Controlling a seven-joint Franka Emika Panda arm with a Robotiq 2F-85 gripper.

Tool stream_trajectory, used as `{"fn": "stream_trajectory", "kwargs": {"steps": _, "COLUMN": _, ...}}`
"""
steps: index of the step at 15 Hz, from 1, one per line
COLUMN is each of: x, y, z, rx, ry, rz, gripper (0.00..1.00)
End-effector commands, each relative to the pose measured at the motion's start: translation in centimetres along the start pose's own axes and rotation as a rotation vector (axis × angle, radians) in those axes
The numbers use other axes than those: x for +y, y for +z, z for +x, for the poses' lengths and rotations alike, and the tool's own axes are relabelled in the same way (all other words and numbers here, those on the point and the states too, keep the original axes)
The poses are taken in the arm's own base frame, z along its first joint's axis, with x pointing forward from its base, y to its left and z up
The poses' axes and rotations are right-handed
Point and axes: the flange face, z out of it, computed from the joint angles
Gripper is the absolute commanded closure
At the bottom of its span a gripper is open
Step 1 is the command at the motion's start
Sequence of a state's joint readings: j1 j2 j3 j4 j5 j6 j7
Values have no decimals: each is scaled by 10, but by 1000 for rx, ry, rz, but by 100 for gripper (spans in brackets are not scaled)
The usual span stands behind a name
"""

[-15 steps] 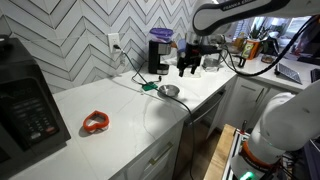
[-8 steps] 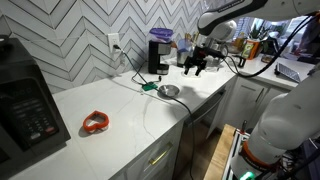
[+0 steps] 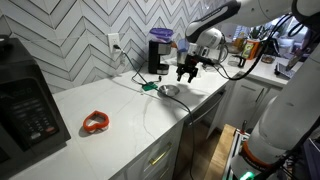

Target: Put the silver plate on the lunchbox on the coffee machine

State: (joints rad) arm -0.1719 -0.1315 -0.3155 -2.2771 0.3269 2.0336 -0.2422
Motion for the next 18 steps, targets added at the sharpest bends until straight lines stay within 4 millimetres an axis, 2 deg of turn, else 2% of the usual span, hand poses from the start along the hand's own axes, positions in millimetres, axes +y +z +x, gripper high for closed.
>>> {"fn": "stream_trajectory", "kwargs": {"steps": 1, "x": -1, "y": 6, "z": 3, "rx": 0, "ry": -5, "rz": 24, "gripper": 0}}
{"fn": "stream_trajectory", "kwargs": {"steps": 5, "x": 16, "y": 39, "z": 16, "rx": -6, "ry": 37, "rz": 102, "gripper": 0}}
{"fn": "stream_trajectory", "kwargs": {"steps": 7, "x": 22, "y": 48, "z": 21, "rx": 17, "ry": 38, "rz": 135, "gripper": 14}}
{"fn": "stream_trajectory", "kwargs": {"steps": 9, "x": 25, "y": 57, "z": 28, "rx": 45, "ry": 37, "rz": 171, "gripper": 42}}
{"fn": "stream_trajectory", "kwargs": {"steps": 16, "x": 15, "y": 63, "z": 39, "rx": 93, "ry": -8, "rz": 231, "gripper": 94}}
{"fn": "stream_trajectory", "kwargs": {"steps": 17, "x": 14, "y": 63, "z": 39, "rx": 94, "ry": -10, "rz": 232, "gripper": 99}}
{"fn": "stream_trajectory", "kwargs": {"steps": 18, "x": 15, "y": 60, "z": 40, "rx": 97, "ry": -9, "rz": 236, "gripper": 100}}
